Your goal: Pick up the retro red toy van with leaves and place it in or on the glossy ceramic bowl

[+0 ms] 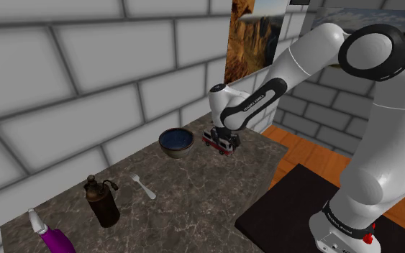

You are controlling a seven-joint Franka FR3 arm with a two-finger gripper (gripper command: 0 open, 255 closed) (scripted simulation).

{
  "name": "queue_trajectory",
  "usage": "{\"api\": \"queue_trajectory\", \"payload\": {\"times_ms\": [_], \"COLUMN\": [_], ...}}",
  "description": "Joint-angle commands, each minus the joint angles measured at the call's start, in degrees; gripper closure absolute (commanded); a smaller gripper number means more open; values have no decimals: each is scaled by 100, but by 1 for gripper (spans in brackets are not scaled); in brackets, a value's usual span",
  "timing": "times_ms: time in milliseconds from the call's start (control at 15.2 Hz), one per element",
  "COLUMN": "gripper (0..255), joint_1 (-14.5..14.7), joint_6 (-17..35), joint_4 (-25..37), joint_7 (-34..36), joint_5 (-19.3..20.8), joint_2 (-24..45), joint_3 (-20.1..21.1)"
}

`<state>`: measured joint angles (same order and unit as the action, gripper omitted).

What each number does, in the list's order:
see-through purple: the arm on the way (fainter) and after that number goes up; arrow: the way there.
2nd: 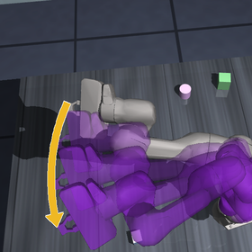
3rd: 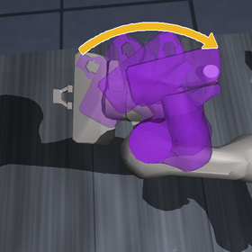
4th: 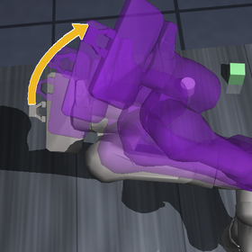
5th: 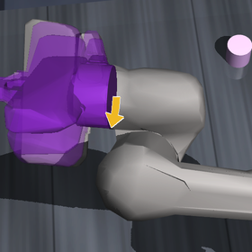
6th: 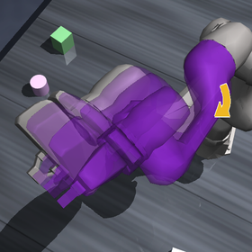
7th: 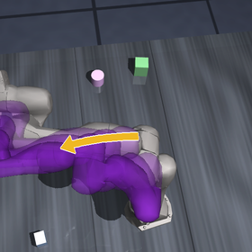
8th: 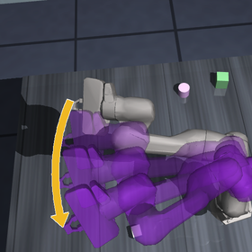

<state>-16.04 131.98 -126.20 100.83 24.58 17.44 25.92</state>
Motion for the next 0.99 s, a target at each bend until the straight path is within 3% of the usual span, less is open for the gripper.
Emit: {"api": "queue_trajectory", "payload": {"times_ms": [0, 660, 726, 924], "gripper": [0, 0, 255, 255], "joint_1": [25, 46, 46, 46], "joint_6": [108, 260, 260, 259], "joint_4": [-8, -39, -39, -39], "joint_7": [88, 176, 176, 176], "joint_5": [107, 243, 243, 243], "joint_2": [122, 266, 266, 266], "joint_3": [-51, -123, -123, -123]}}
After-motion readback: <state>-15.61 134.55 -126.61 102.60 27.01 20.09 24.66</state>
